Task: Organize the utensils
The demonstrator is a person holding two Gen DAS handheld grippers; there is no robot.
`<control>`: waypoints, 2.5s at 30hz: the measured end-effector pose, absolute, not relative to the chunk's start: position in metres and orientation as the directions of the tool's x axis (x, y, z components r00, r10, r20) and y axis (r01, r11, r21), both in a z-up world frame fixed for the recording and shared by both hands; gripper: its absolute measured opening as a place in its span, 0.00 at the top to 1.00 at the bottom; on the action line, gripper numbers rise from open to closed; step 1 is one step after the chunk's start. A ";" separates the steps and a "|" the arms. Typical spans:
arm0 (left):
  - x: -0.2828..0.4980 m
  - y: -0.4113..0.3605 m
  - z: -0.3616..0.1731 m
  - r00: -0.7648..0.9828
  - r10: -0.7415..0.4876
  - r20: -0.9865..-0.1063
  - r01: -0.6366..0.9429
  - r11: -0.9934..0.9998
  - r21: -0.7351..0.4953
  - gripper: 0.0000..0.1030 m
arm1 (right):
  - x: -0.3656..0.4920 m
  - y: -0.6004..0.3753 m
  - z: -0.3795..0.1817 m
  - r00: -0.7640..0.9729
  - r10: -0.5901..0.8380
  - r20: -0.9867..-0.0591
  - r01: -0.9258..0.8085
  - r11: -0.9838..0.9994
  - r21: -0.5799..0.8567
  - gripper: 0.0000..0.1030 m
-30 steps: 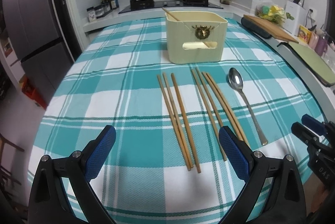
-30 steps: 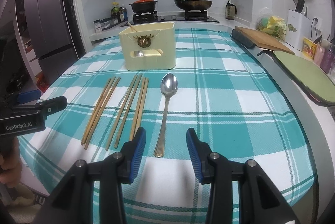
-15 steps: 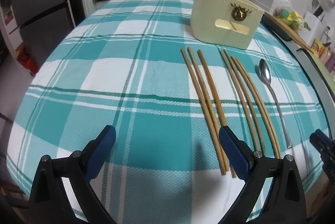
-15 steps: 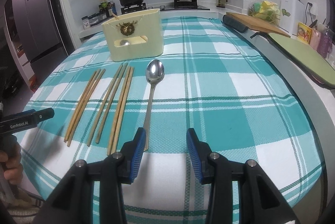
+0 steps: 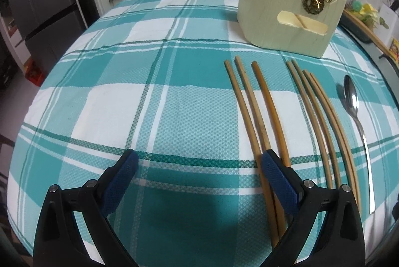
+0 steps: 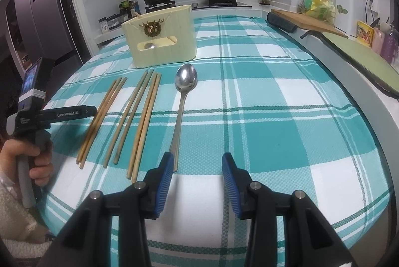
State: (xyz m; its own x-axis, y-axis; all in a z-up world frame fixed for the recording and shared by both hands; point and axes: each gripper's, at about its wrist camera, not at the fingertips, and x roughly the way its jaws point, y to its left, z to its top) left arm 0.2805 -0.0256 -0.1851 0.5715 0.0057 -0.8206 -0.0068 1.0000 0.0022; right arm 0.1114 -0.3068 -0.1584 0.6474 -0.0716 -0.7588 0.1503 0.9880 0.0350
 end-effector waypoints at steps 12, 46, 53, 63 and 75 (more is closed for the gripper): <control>0.301 -0.024 -0.190 0.538 -0.006 -0.843 -0.001 1.000 -0.007 0.00 | 0.137 -0.309 -0.164 0.619 -0.054 -0.783 0.137 0.990 0.040 0.60; 0.244 -0.014 -0.182 0.578 -0.055 -0.814 0.144 0.989 0.035 0.94 | 0.180 -0.311 -0.188 0.511 -0.177 -0.841 0.126 0.983 -0.131 0.94; 0.241 -0.010 -0.182 0.593 -0.014 -0.805 0.098 0.994 0.054 0.31 | 0.174 -0.308 -0.189 0.523 -0.209 -0.826 0.141 0.977 -0.158 0.92; 0.243 -0.004 -0.188 0.589 -0.027 -0.808 0.077 0.997 0.023 0.19 | 0.172 -0.312 -0.189 0.526 -0.224 -0.820 0.158 0.974 -0.165 0.82; 0.242 -0.002 -0.189 0.590 -0.031 -0.807 0.074 0.997 0.016 0.18 | 0.172 -0.310 -0.190 0.529 -0.232 -0.816 0.156 0.972 -0.174 0.82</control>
State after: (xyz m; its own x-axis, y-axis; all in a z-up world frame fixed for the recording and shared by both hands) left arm 0.2421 -0.0020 -0.1885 0.5897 -0.0314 -0.8070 0.0745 0.9971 0.0156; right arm 0.1725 -0.3098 -0.1896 0.5294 -0.2315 -0.8162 0.1563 0.9722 -0.1744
